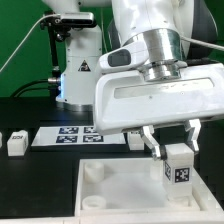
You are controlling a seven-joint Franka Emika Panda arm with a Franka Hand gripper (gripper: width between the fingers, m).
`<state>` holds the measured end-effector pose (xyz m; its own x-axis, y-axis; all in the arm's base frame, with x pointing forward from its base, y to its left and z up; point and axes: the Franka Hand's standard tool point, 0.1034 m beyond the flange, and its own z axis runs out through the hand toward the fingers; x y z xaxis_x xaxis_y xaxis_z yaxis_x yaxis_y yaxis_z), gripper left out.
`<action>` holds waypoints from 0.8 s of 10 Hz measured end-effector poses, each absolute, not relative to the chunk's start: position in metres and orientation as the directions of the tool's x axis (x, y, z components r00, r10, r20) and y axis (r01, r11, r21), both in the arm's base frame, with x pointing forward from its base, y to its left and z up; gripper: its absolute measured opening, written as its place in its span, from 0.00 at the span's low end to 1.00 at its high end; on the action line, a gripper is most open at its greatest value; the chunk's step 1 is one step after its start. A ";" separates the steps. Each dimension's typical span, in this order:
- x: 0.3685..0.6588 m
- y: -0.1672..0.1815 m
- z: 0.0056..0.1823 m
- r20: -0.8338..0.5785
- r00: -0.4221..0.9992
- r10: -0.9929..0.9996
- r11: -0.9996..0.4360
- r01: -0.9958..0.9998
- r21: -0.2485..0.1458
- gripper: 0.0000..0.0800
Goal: Assemble one leg
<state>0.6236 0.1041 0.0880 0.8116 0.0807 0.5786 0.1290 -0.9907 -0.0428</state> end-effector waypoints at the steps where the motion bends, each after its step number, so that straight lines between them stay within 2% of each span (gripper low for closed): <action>1: 0.624 0.104 0.088 0.578 0.812 0.081 -0.991 0.129 -0.043 0.63; 2: 0.624 0.104 0.088 0.578 0.812 0.080 -0.991 0.128 -0.043 0.63; 3: 0.624 0.103 0.088 0.578 0.812 0.080 -0.991 0.128 -0.043 0.77; 4: 0.624 0.103 0.088 0.578 0.812 0.079 -0.991 0.127 -0.043 0.81; 6: 0.624 0.103 0.090 0.579 0.812 0.079 -0.991 0.127 -0.043 0.81; 8: 0.626 0.102 0.100 0.581 0.810 0.080 -0.991 0.129 -0.043 0.81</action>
Offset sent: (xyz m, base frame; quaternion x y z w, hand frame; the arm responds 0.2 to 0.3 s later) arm -0.0009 -0.0021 0.0040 -0.0001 -0.0052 -0.0024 1.0000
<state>0.6262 0.1024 0.1000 0.8098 0.0801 0.5812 0.1291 -0.9907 -0.0434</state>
